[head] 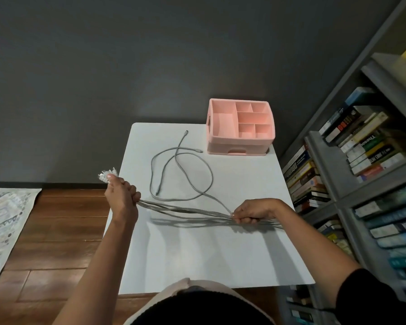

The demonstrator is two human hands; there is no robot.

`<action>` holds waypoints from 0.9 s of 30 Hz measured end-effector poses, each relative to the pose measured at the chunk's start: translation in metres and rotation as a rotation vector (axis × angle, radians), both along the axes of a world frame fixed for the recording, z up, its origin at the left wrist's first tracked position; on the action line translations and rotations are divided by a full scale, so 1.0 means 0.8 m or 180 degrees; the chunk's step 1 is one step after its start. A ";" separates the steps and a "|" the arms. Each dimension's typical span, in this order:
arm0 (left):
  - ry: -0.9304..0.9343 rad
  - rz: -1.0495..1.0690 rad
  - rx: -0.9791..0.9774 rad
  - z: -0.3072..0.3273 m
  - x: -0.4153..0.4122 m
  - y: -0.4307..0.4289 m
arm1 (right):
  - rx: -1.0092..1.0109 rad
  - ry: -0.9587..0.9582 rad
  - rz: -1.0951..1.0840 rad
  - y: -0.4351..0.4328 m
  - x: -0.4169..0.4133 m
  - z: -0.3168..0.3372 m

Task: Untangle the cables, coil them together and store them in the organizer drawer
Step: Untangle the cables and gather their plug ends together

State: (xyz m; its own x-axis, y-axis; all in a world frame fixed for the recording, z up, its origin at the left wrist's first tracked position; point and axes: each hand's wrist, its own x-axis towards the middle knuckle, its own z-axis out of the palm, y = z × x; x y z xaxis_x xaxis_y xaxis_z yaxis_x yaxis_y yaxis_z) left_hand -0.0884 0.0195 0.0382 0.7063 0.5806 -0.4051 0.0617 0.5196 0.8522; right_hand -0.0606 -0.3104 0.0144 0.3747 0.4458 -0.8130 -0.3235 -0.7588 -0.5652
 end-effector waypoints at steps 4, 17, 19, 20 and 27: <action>0.0017 0.0041 0.0189 -0.002 -0.003 0.014 | 0.0149 -0.0444 -0.0238 -0.008 -0.010 -0.005; -0.0175 -0.1958 0.1985 0.016 -0.002 -0.041 | -0.1070 -0.1609 0.0107 0.069 -0.013 -0.016; -0.0049 -0.2421 0.1985 0.014 -0.002 -0.052 | -0.0789 -0.1517 0.0050 0.074 -0.008 -0.002; 0.0085 -0.2691 0.2071 0.013 -0.002 -0.054 | -0.0616 -0.1464 0.0019 0.078 -0.005 0.008; 0.0211 -0.4455 0.2017 0.011 -0.014 -0.065 | 0.0499 -0.0860 -0.0178 0.083 0.010 0.065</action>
